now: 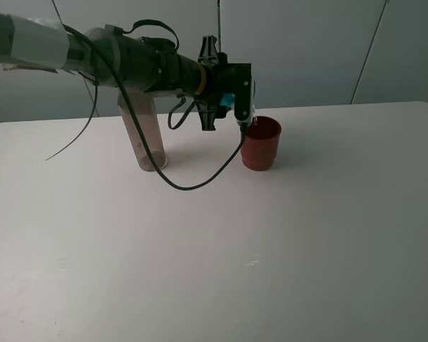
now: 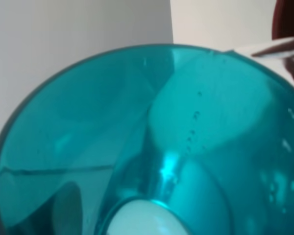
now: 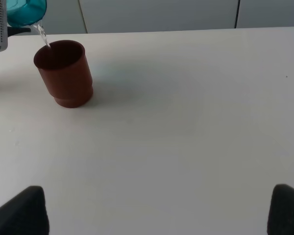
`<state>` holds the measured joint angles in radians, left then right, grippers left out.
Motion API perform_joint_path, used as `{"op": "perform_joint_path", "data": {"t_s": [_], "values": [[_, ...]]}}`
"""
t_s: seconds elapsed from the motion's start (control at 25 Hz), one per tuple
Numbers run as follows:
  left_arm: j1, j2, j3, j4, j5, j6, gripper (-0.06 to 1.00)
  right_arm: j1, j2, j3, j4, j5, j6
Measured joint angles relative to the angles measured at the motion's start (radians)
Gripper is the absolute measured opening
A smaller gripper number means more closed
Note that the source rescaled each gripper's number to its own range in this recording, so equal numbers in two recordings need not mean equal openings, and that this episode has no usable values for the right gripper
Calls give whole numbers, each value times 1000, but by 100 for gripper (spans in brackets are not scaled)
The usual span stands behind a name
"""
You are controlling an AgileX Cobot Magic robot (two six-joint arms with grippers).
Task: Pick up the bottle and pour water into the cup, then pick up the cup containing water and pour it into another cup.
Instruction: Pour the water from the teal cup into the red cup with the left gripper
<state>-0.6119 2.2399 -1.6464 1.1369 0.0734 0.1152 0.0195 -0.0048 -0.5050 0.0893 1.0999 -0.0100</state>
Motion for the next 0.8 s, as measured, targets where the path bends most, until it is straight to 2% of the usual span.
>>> {"op": "perform_joint_path", "data": {"t_s": [0.16,0.4,0.72,0.8], "values": [[-1,0,-9,35,17,0,17,0,0,0,0,0,0],[-13,0,-39,140,38,-6,17,0,0,0,0,0,0],[-19,0,-41,188,40,-6,17,0,0,0,0,0,0],[-19,0,-41,221,40,-6,17,0,0,0,0,0,0]]}}
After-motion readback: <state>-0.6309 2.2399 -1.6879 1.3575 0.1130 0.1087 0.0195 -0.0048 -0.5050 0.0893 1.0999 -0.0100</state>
